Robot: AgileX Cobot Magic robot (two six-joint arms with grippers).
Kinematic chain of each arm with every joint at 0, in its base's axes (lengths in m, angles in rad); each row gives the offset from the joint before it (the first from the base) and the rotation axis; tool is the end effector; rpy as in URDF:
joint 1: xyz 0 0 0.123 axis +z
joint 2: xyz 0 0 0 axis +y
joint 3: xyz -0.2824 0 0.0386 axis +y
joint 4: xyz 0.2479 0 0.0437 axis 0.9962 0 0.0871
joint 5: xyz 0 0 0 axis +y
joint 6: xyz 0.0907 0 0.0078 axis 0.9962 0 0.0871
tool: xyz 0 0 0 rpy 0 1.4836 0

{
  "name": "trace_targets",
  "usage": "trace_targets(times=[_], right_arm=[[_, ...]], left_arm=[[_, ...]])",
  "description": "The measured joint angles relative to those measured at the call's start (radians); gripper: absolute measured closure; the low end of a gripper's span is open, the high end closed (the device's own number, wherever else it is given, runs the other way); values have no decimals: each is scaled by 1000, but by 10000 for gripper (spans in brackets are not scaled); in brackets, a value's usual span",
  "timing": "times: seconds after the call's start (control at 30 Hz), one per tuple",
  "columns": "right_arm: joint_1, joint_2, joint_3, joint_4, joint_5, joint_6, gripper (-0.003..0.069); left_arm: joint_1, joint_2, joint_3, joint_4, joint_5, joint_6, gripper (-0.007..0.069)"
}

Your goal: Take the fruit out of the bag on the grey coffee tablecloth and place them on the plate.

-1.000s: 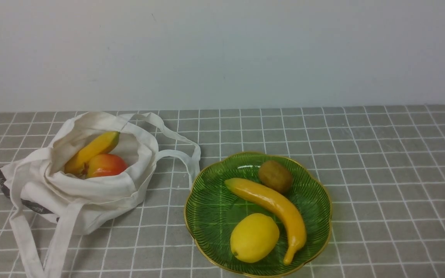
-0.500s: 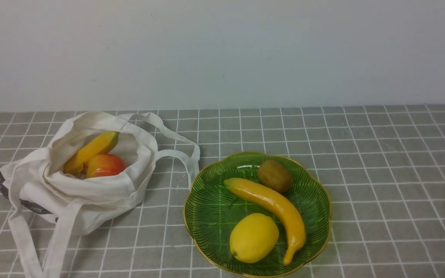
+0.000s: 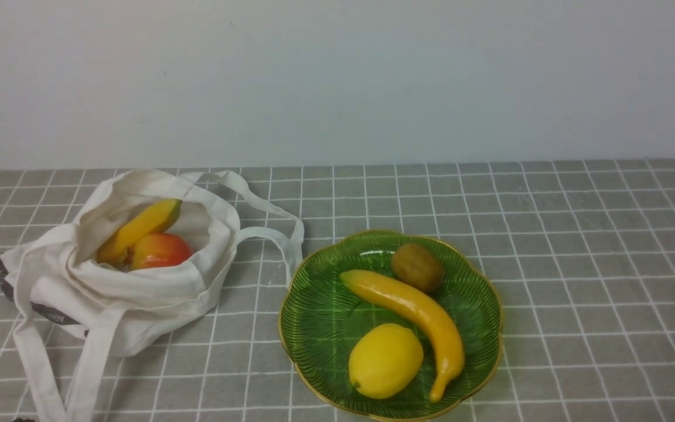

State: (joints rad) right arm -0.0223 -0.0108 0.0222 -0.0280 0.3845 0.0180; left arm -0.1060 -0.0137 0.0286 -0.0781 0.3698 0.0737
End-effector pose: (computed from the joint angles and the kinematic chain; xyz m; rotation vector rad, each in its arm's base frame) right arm 0.0522 -0.0021 0.1717 0.0207 1.8793 -0.0306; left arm 0.0520 -0.0081 0.1710 0.1192 1.8645 -0.0990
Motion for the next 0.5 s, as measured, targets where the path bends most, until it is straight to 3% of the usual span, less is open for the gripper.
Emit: trace_targets(times=[0.5], right_arm=[[0,0,0,0,0,0,675]], left_arm=[[11,0,0,6,1,0,632]])
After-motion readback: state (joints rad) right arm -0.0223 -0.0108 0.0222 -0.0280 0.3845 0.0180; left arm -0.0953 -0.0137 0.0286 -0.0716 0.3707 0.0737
